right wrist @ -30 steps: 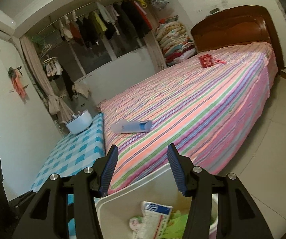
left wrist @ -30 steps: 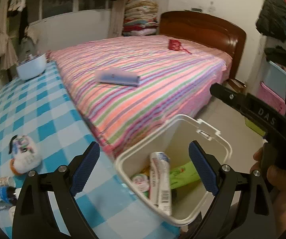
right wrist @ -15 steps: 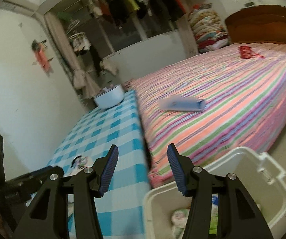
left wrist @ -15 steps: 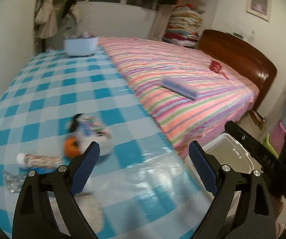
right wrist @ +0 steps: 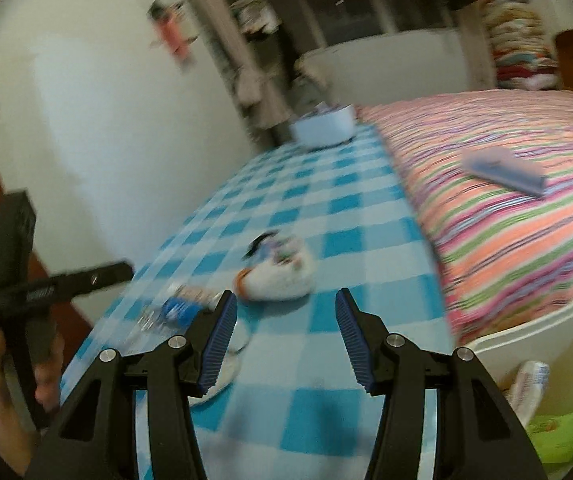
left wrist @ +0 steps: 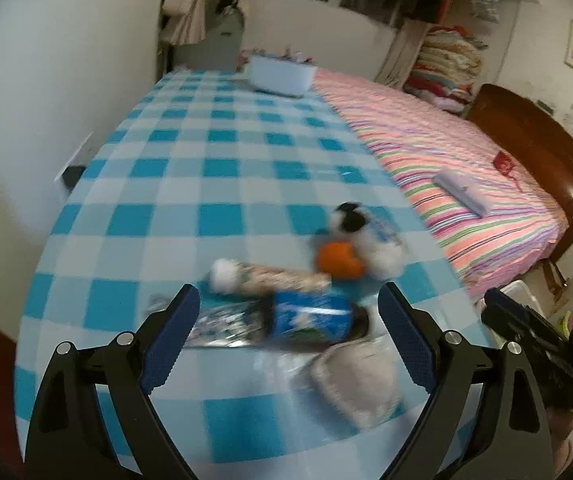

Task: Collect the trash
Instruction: 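Move both tools back to the table toward the bottles and lace cap, then grasp the white lace cap with the right tool while the left tool approaches the brown bottle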

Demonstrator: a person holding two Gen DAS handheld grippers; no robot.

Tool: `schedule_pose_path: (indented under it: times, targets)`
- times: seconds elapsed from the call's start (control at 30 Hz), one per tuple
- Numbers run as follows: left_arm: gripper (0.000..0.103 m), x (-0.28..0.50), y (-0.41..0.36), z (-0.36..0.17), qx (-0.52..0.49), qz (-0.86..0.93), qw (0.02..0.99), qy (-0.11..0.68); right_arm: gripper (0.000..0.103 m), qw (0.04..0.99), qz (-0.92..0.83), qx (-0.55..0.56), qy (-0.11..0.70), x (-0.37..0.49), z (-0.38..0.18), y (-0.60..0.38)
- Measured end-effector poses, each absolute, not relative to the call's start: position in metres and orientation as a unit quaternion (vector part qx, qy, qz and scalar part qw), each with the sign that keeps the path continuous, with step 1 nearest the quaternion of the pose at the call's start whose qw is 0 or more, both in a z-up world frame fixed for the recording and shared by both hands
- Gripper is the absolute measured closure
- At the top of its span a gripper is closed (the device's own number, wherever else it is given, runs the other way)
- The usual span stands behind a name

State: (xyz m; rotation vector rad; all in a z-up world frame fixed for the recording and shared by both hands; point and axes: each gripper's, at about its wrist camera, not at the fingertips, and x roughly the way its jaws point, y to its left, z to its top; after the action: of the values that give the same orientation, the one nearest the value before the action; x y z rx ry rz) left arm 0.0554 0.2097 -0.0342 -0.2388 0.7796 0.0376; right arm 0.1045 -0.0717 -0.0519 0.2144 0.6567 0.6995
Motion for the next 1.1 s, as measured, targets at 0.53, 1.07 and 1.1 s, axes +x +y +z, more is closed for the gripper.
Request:
schedule_pose_path:
  times: [0.53, 1.07, 1.1]
  targets:
    - [0.014, 0.044, 0.251, -0.065, -0.125, 0.053, 0.893, 0.429, 0.053, 0.832, 0.399, -0.011, 0.385, 0.076, -0.079, 0.028]
    - [0.014, 0.061, 0.224, -0.063, -0.100, -0.001, 0.896, 0.432, 0.057, 0.826, 0.369, 0.009, 0.426, 0.098, -0.096, 0.027]
    - [0.014, 0.063, 0.221, -0.062, -0.089, -0.010, 0.898, 0.431, 0.057, 0.826, 0.369, 0.012, 0.425, 0.099, -0.095, 0.023]
